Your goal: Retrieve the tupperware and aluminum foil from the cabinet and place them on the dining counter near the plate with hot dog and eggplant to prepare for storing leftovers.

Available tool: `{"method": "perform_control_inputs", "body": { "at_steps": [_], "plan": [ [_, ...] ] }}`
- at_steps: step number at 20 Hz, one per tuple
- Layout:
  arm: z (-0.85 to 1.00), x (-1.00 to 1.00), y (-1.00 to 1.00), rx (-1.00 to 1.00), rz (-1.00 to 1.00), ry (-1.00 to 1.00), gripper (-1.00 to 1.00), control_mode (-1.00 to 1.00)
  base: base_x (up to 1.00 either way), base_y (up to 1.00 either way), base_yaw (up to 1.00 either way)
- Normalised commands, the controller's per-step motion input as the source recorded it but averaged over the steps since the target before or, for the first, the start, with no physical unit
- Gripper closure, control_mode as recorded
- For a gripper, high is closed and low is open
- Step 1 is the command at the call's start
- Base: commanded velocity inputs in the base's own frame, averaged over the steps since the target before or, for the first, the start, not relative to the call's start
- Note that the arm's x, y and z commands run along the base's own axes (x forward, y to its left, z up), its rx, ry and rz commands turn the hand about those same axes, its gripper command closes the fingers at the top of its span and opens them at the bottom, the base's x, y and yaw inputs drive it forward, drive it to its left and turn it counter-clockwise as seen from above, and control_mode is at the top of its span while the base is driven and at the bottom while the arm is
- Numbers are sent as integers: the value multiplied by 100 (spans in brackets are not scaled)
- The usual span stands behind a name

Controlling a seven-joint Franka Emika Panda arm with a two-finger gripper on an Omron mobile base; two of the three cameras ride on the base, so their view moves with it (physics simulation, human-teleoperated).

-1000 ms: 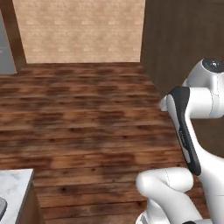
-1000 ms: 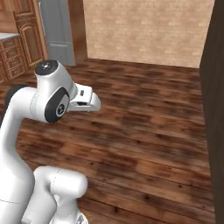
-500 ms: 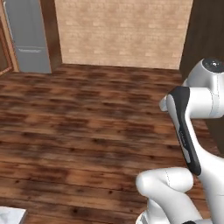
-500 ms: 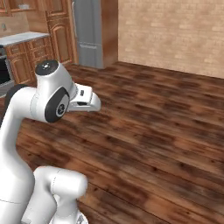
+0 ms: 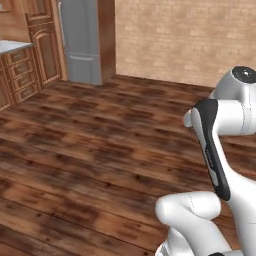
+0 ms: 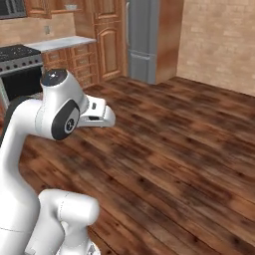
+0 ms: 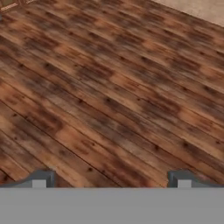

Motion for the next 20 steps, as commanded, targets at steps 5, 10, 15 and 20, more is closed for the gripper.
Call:
{"method": "perform_control_inputs", "body": {
  "at_steps": [5, 10, 15, 20],
  "plan": [
    [0, 0, 0, 0, 0, 0, -100, 100, 100, 0, 39],
    [0, 0, 0, 0, 0, 0, -100, 100, 100, 0, 38],
    [0, 0, 0, 0, 0, 0, -100, 100, 100, 0, 39],
    [0, 0, 0, 0, 0, 0, -100, 100, 100, -11, 31]
  ]
}}
